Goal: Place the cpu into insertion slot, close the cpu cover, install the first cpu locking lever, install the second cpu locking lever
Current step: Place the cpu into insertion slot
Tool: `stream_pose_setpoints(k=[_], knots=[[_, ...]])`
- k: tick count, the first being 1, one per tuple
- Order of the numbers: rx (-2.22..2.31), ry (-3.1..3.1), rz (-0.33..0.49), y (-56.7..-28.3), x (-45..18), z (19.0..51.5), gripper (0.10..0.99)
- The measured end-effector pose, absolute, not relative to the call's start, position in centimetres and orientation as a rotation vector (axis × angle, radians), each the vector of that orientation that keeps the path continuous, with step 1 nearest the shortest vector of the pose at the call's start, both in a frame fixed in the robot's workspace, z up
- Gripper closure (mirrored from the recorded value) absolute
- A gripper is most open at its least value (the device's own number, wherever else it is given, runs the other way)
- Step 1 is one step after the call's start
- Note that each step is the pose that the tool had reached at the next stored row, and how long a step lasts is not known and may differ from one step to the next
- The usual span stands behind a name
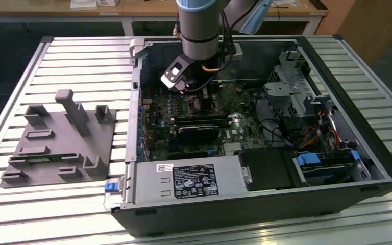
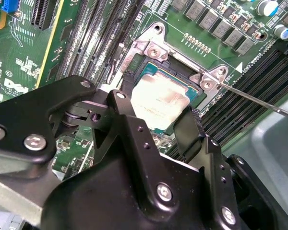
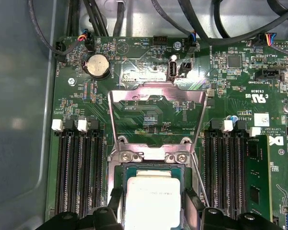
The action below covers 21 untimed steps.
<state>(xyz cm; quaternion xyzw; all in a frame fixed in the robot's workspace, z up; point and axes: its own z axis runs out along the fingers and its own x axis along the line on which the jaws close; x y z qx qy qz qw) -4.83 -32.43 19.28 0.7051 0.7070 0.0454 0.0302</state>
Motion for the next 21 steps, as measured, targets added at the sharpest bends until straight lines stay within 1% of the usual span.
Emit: stream_pose_setpoints(k=[21], knots=[[2.174,2.179,0.140,-32.4,-4.8,20.6,0.471]])
